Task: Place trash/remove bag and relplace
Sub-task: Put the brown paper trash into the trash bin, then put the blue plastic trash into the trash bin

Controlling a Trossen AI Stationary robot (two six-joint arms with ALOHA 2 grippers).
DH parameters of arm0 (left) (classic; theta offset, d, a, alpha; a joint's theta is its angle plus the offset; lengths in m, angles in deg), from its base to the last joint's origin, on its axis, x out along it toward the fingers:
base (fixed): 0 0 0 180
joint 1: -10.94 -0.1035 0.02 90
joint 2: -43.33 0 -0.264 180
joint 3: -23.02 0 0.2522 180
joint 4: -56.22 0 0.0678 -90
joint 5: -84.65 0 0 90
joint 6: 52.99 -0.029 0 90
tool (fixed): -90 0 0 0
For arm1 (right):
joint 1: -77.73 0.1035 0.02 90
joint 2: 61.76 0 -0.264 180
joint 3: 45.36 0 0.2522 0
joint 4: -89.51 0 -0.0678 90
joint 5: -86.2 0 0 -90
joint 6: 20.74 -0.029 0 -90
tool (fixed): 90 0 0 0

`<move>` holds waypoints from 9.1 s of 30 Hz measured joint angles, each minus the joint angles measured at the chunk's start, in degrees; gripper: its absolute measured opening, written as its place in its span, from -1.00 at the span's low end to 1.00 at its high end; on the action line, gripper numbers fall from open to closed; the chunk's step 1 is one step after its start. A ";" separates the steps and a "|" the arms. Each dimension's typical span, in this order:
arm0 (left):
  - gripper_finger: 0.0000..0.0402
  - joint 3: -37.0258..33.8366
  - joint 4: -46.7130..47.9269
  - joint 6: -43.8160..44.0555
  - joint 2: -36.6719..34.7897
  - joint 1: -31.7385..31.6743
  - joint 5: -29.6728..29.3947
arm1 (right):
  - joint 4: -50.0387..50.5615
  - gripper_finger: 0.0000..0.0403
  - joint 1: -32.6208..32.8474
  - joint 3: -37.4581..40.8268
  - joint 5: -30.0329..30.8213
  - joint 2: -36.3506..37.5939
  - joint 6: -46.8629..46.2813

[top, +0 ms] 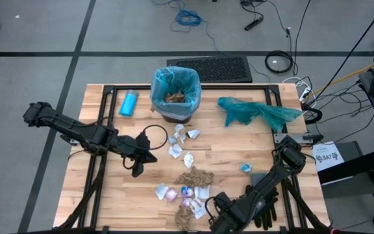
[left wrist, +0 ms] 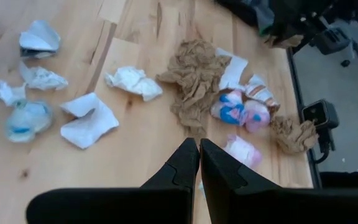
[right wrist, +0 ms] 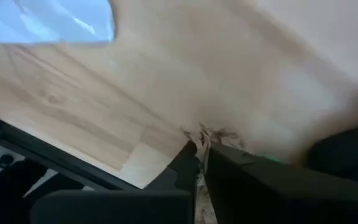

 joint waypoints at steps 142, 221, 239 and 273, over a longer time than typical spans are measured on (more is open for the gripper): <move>-0.89 0.02 -6.74 1.64 -0.02 -9.27 -6.97 | -27.93 -0.28 -17.26 67.41 4.02 52.58 30.26; -0.89 0.42 2.99 7.34 -7.37 -6.36 -4.53 | 10.94 -0.74 -52.70 -17.81 15.41 26.32 72.25; -0.89 0.42 1.82 2.95 -7.32 -6.54 -5.64 | 22.06 -0.99 -15.03 -7.47 28.76 26.67 29.68; -0.24 0.42 -6.15 14.64 4.01 -2.55 -12.06 | -14.94 -1.00 4.56 49.15 38.63 58.13 9.28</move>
